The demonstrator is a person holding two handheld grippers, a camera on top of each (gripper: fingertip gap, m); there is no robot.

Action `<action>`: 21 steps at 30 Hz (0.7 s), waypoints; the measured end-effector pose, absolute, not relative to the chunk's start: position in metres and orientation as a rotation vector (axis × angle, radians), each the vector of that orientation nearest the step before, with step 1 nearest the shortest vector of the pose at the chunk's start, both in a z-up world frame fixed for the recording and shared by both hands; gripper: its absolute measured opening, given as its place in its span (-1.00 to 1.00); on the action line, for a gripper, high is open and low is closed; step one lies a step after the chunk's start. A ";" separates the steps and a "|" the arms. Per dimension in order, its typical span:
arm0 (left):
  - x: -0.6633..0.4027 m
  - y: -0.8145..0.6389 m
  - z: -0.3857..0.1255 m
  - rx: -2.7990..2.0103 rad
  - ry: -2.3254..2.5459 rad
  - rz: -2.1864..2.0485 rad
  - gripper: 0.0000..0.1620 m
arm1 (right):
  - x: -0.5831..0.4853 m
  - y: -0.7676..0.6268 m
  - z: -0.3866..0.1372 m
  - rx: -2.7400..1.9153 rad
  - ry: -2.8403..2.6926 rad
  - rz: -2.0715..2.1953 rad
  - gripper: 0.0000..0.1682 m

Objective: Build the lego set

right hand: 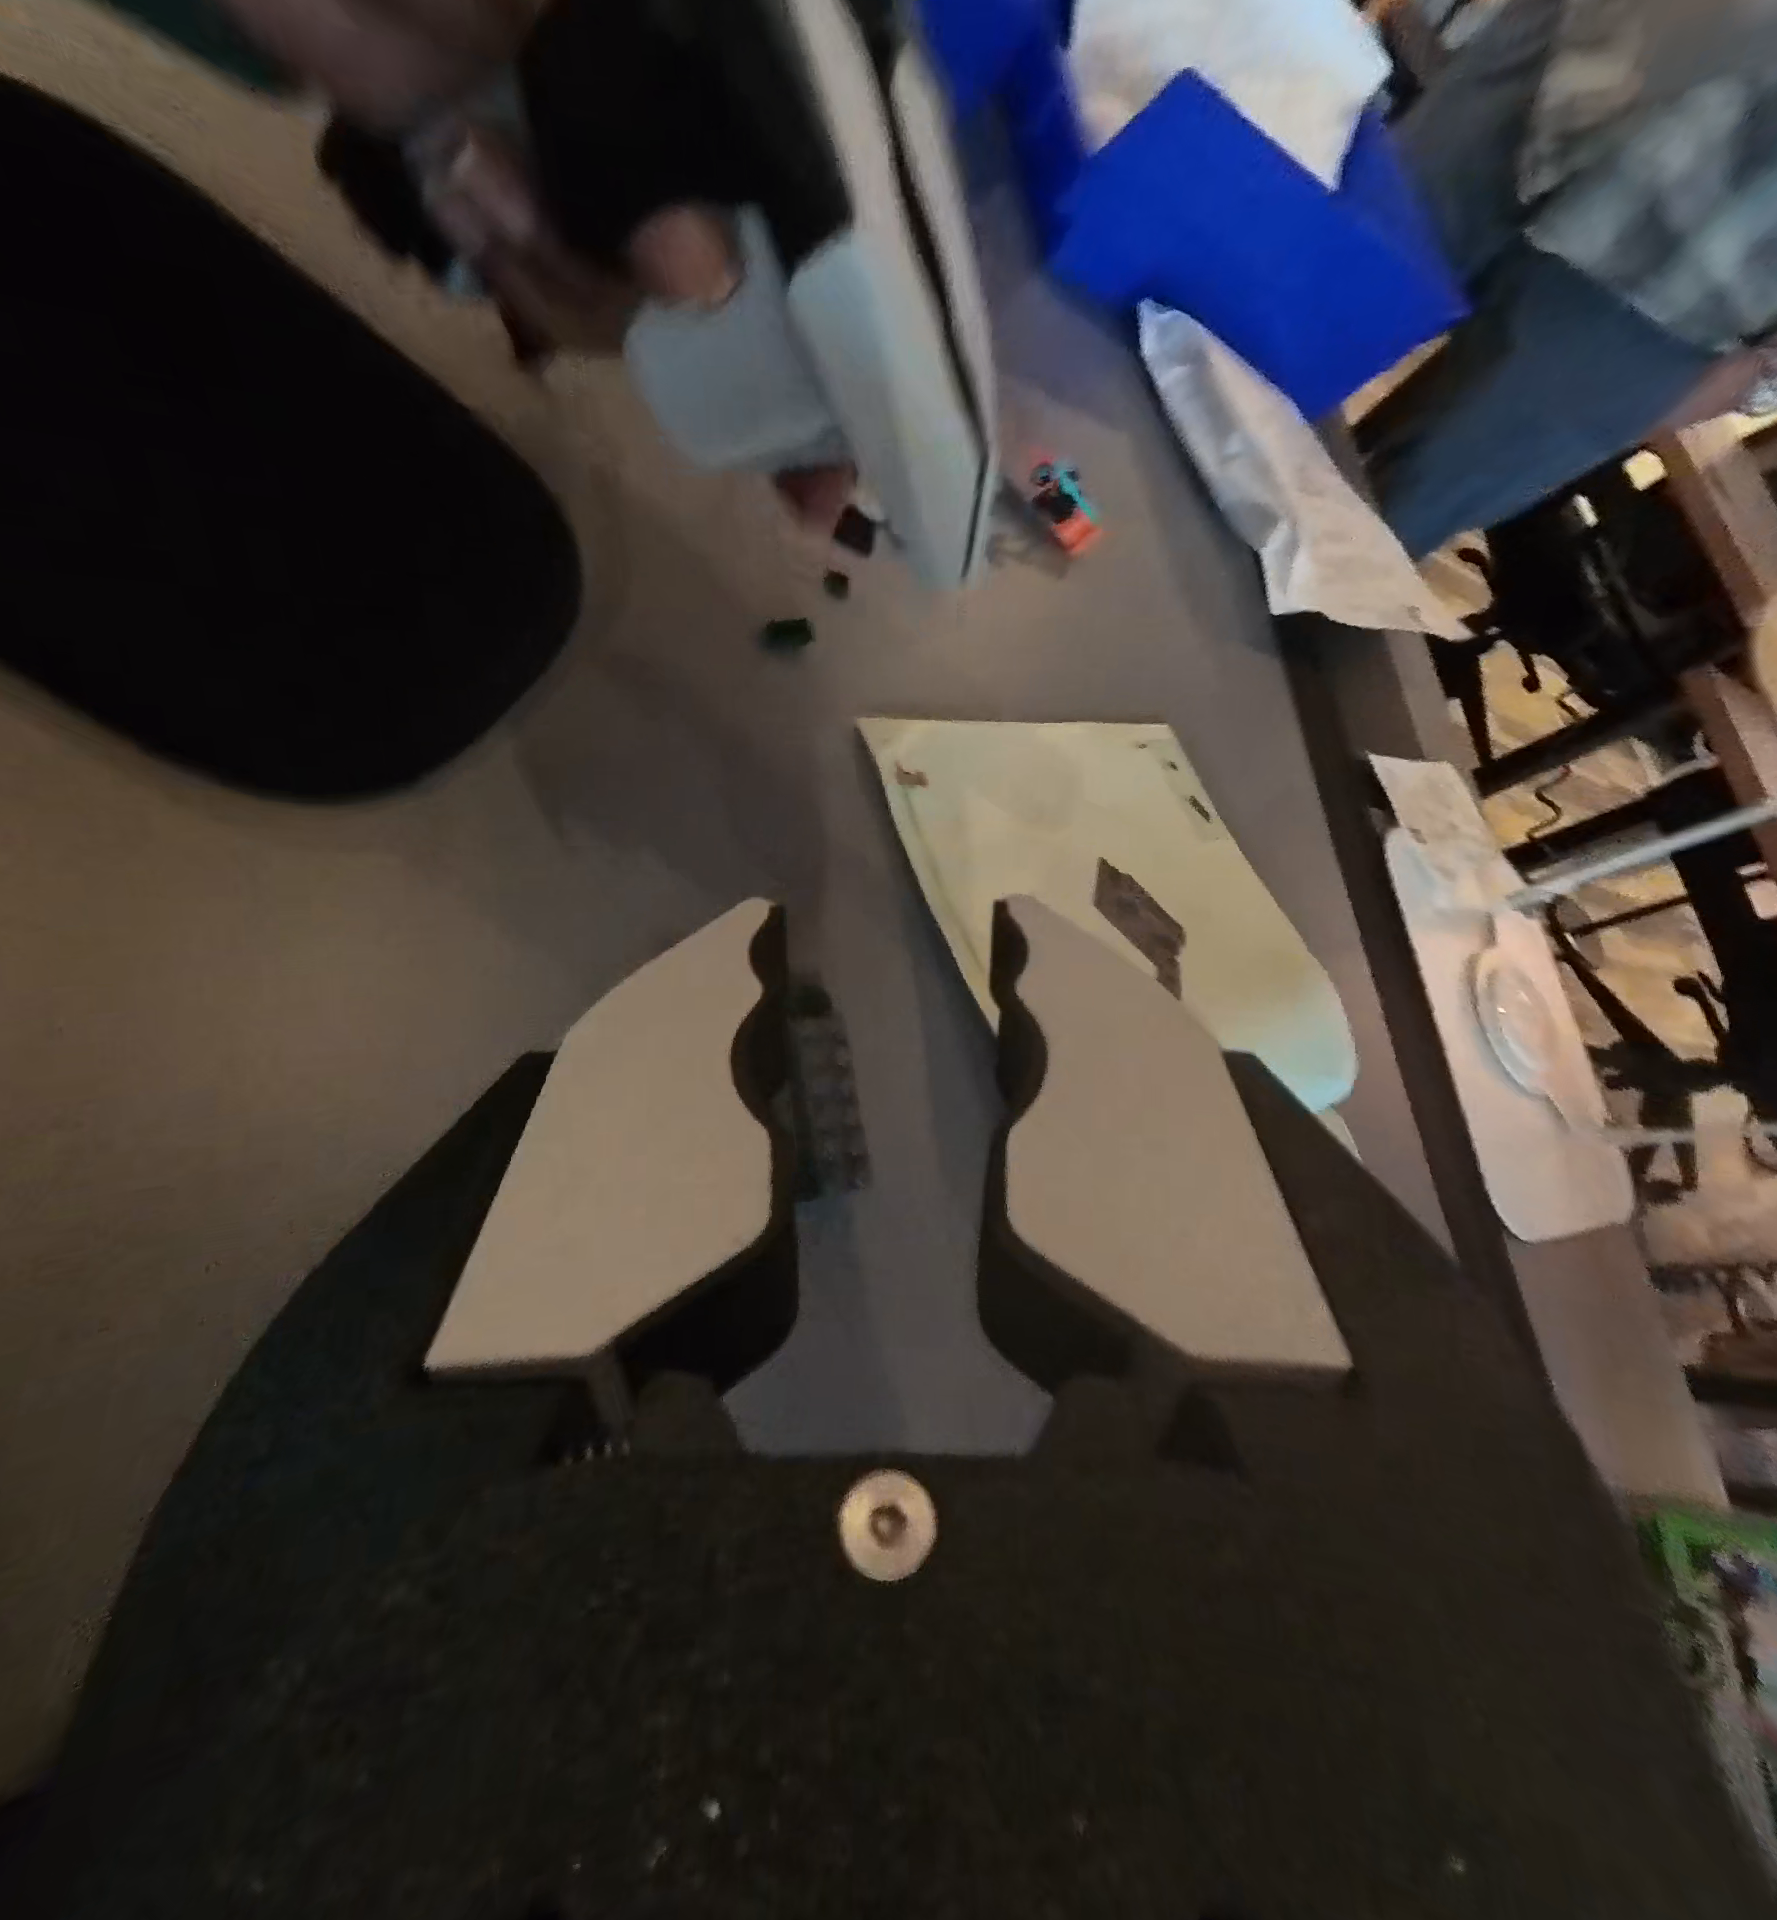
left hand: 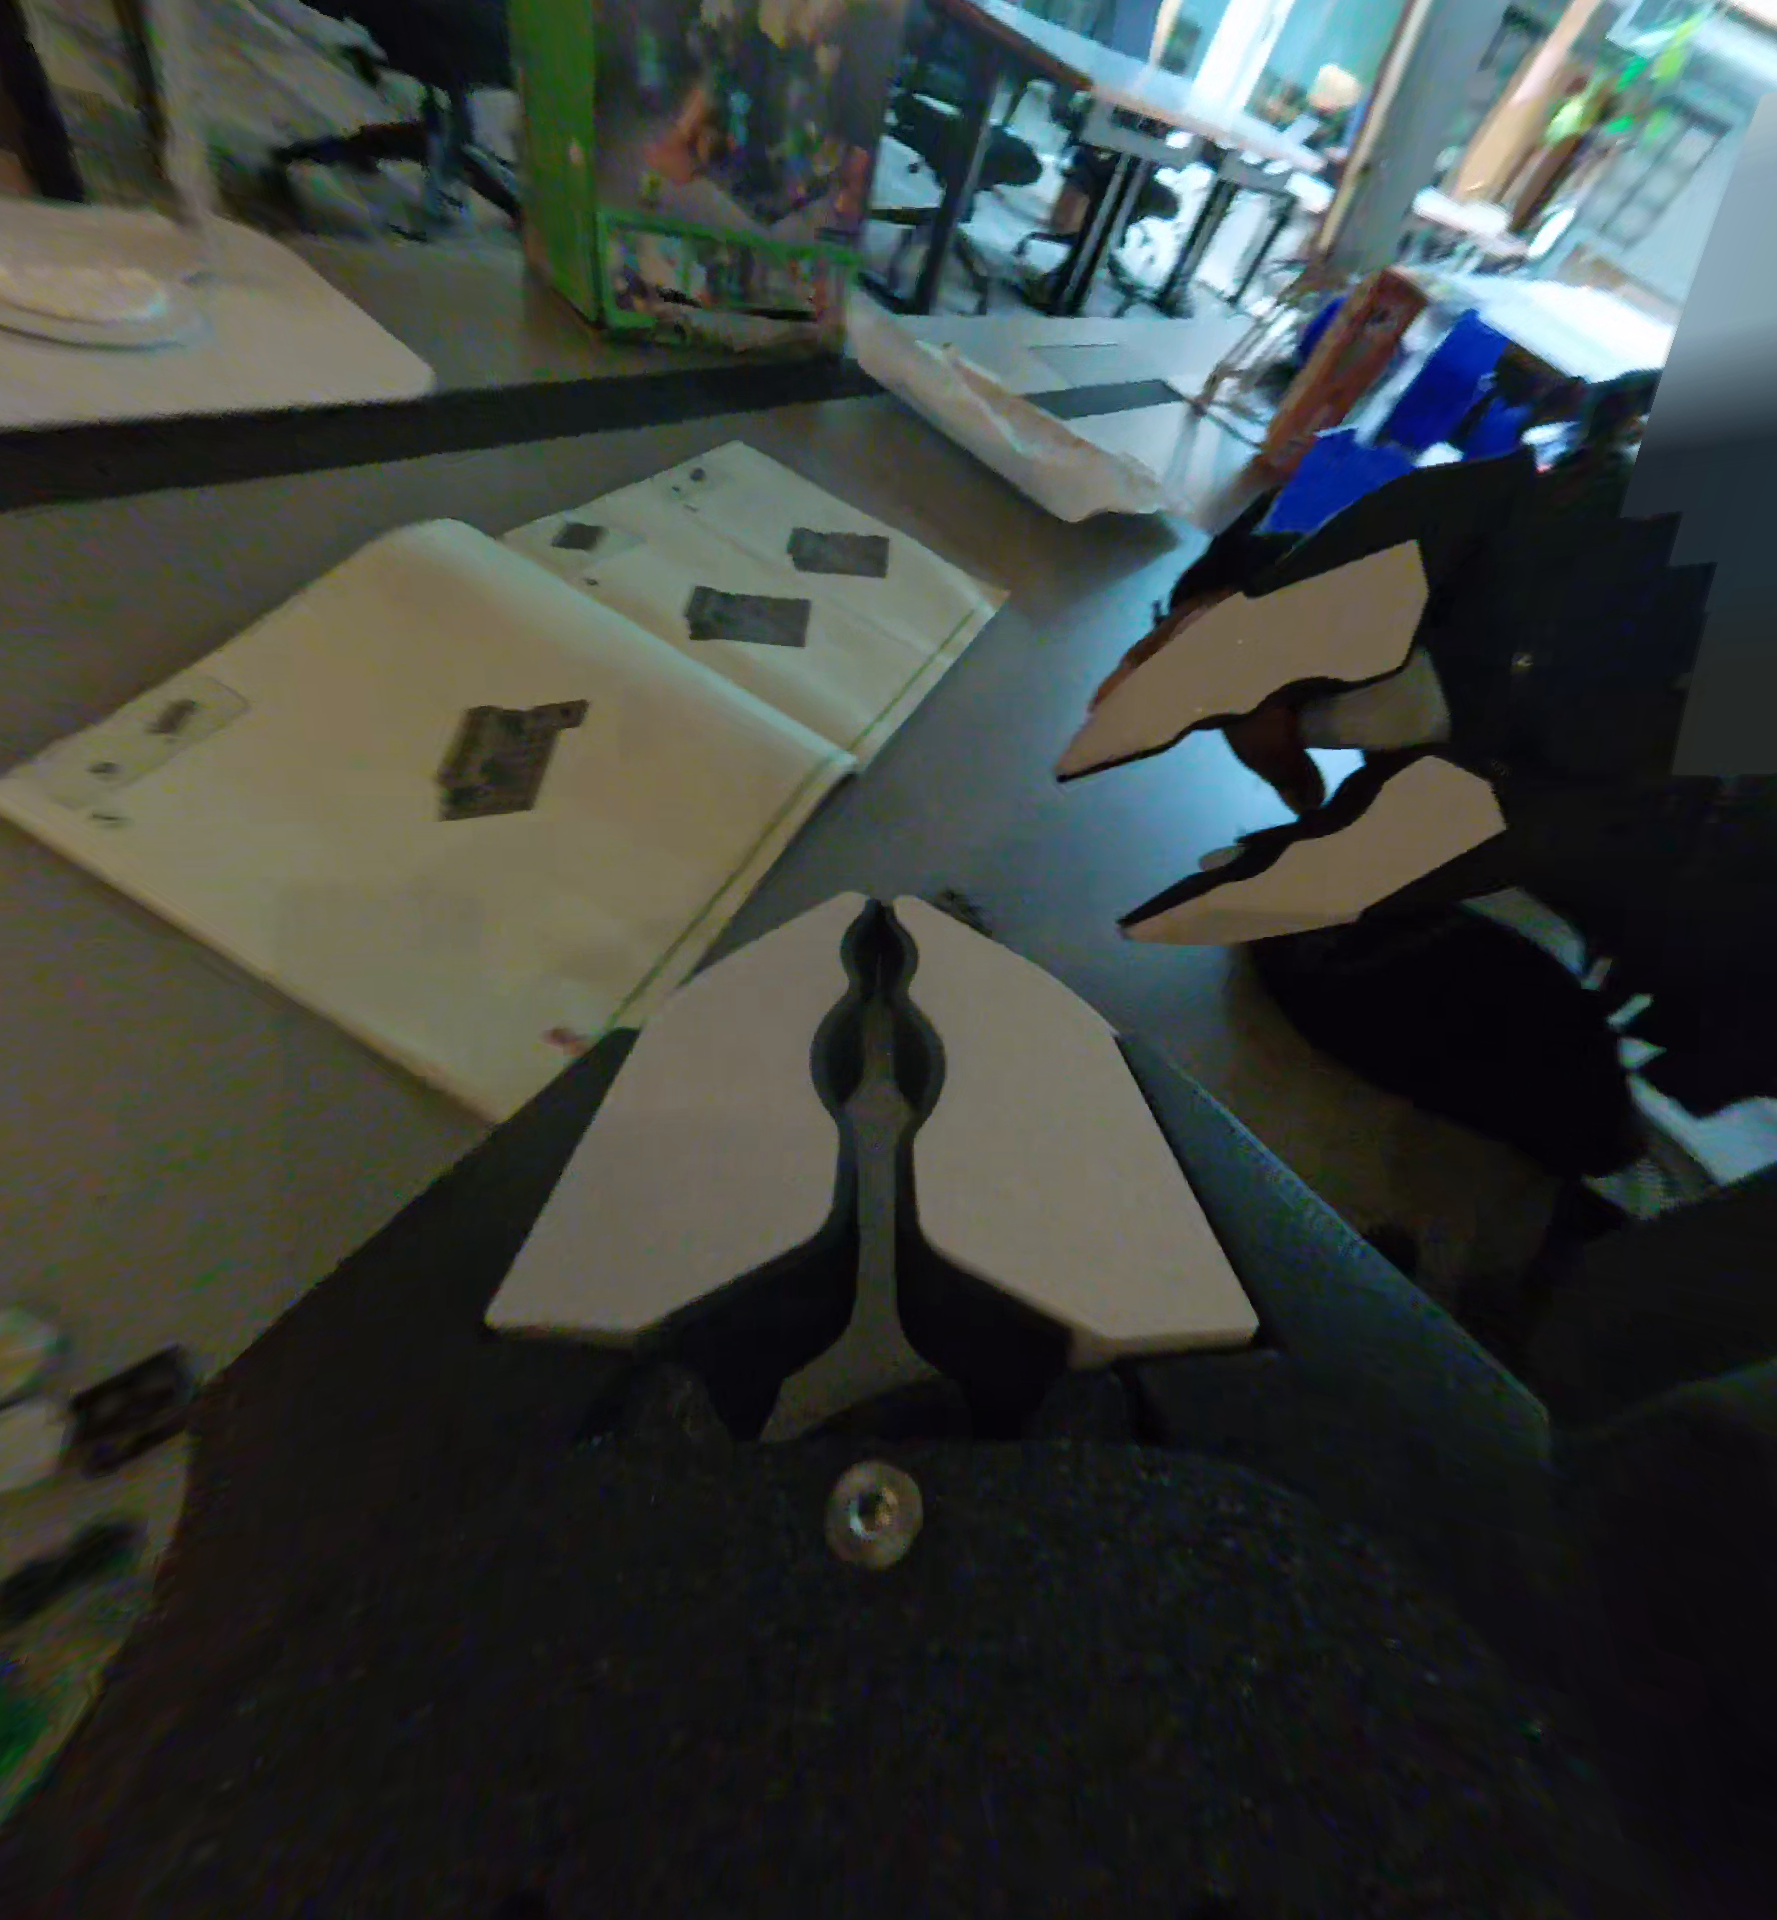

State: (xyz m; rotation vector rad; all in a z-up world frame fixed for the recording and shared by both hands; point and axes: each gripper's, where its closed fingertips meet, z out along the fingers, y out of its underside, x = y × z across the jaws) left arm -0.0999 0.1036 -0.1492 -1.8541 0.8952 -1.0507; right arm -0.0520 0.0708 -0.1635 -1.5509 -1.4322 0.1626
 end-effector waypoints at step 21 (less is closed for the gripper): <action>-0.440 0.179 -0.209 -2.526 1.195 0.048 -0.65 | -0.035 0.069 -0.172 -1.629 -1.286 0.243 -0.57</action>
